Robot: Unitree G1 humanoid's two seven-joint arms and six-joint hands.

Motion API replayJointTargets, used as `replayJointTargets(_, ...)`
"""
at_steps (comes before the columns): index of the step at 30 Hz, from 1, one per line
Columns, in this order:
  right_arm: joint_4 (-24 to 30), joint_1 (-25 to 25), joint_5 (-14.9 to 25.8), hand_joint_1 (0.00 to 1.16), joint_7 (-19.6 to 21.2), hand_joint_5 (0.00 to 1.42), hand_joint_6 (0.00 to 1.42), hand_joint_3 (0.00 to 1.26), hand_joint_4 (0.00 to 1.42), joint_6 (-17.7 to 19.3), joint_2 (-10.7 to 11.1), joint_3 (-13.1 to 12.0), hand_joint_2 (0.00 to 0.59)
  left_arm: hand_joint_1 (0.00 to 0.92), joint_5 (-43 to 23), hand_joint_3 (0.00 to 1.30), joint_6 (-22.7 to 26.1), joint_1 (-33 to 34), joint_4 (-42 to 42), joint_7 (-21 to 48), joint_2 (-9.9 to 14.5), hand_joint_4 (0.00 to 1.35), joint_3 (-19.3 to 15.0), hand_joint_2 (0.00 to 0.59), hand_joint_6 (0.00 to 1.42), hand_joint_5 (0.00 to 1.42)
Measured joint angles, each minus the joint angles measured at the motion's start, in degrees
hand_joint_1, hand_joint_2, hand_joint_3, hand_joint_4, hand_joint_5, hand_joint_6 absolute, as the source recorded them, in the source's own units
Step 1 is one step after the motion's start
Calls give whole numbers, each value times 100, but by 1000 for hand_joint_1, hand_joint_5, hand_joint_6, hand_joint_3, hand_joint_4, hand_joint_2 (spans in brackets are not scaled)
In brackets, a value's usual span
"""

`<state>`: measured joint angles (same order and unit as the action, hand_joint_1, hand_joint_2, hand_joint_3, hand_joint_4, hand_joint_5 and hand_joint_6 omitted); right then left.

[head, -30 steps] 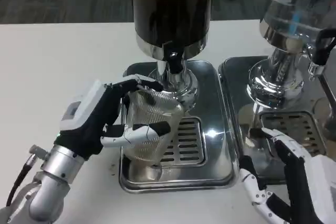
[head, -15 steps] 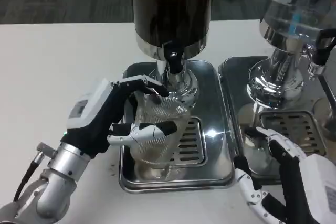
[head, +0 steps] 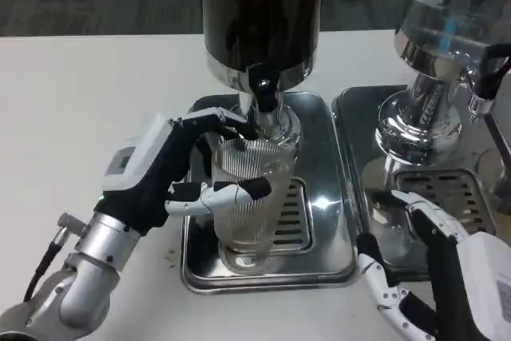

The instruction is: Grasp the cup under the faucet to collect the drink, then remove the cup.

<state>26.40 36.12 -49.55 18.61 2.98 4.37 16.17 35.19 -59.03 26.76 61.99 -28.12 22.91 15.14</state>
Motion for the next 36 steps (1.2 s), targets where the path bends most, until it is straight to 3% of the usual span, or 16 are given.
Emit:
replayJointTargets(21, 41, 26, 59, 359, -10, 236, 302, 326, 234, 0, 56, 2, 400, 471, 715, 582, 399, 91, -16, -1196, 68, 736, 512, 81, 1353, 949)
replayJointTargets(36, 74, 67, 120, 356, -31, 236, 302, 326, 234, 0, 65, 18, 399, 474, 1029, 568, 736, 270, 31, -1918, -110, 715, 983, 88, 1336, 930)
